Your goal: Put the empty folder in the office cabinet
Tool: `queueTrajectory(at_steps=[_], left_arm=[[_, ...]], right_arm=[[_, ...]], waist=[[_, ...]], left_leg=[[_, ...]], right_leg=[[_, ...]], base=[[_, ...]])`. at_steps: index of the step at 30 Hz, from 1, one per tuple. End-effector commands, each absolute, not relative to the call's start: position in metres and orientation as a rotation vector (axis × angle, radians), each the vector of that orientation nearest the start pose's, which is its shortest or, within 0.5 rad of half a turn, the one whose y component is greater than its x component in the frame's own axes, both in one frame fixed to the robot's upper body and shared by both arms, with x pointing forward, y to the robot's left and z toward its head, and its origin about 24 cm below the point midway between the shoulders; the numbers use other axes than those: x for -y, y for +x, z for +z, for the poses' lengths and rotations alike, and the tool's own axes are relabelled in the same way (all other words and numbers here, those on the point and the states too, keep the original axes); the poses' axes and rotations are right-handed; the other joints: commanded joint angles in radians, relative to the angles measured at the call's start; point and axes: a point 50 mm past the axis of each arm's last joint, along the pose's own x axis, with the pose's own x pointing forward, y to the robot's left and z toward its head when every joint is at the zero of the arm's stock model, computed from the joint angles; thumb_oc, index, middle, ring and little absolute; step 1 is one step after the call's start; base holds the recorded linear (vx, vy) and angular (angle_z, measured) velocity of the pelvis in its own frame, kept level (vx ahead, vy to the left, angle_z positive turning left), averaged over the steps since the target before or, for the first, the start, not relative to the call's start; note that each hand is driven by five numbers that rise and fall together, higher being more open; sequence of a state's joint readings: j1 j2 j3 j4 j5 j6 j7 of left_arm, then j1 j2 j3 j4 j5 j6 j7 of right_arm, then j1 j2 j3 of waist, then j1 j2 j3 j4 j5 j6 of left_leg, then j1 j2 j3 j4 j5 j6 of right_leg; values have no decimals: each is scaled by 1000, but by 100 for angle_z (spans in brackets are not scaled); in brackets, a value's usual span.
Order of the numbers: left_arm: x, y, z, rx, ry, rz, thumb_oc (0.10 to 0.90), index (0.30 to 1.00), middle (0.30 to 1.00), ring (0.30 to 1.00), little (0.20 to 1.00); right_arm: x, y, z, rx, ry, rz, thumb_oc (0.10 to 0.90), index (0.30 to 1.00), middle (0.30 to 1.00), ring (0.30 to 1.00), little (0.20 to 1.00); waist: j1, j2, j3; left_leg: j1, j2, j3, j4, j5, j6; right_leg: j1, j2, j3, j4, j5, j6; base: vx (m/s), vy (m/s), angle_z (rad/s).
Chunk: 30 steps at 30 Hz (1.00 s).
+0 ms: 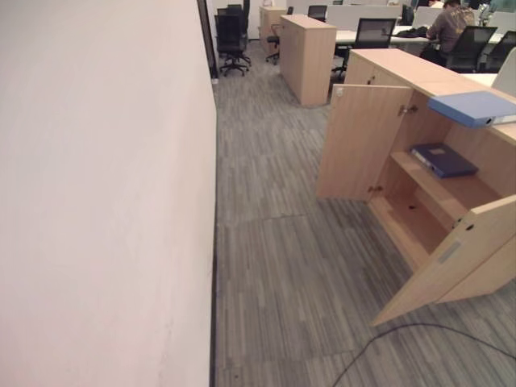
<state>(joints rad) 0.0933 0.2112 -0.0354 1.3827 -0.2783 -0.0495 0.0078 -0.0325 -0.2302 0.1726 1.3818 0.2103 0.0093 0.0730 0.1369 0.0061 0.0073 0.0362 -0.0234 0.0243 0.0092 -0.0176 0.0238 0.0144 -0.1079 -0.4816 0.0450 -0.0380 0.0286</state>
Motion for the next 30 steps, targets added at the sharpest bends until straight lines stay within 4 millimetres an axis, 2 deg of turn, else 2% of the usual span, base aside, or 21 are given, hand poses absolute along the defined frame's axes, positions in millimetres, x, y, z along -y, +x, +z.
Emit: queueTrajectory(at_steps=[1, 16, 19, 20, 24, 30], left_arm=[[-247, 27, -169, -1336, -125, 434, 800, 900, 900, 900, 900], [-245, 20, -170, -1382, -77, 368, 800, 900, 900, 900, 900], [-246, 20, -169, -1369, -113, 404, 800, 900, 900, 900, 900], [-246, 20, -169, -1361, -131, 427, 800, 900, 900, 900, 900], [-248, 19, -169, -1351, -158, 459, 800, 900, 900, 900, 900], [-248, 20, -169, -1343, -160, 478, 800, 900, 900, 900, 900]], right_arm=[[232, 62, -169, -1402, -109, -89, 800, 900, 900, 900, 900], [235, 67, -168, -1392, -136, -63, 800, 900, 900, 900, 900], [234, 71, -167, -1385, -131, -64, 800, 900, 900, 900, 900], [234, 75, -167, -1382, -138, -58, 800, 900, 900, 900, 900], [232, 74, -167, -1395, -142, -42, 800, 900, 900, 900, 900], [232, 71, -168, -1405, -138, -42, 800, 900, 900, 900, 900]], waist=[[-7, -44, 9], [-20, -41, 17], [-20, -44, 25], [-9, -43, 26], [8, -47, 29], [2, -54, 29]], left_leg=[[12, -38, -84, -97, 8, -52], [4, -36, -62, -97, 5, -46], [-6, -32, -49, -97, 8, -47], [-6, -22, -32, -97, -8, -51], [-10, -16, -9, -97, 3, -48], [14, -12, -4, -97, -3, -53]], right_leg=[[119, -7, 3, -132, 49, 57], [92, -6, 40, -132, 71, 59], [78, -5, 46, -132, 82, 62], [77, -6, 43, -132, 81, 77], [71, -10, 23, -132, 91, 70], [90, -5, 27, -132, 73, 67]], base=[[0, 0, 0], [-17, 15, -5], [-38, -9, -10], [-69, -18, -13], [-12, -32, -43], [52, -39, -23]])
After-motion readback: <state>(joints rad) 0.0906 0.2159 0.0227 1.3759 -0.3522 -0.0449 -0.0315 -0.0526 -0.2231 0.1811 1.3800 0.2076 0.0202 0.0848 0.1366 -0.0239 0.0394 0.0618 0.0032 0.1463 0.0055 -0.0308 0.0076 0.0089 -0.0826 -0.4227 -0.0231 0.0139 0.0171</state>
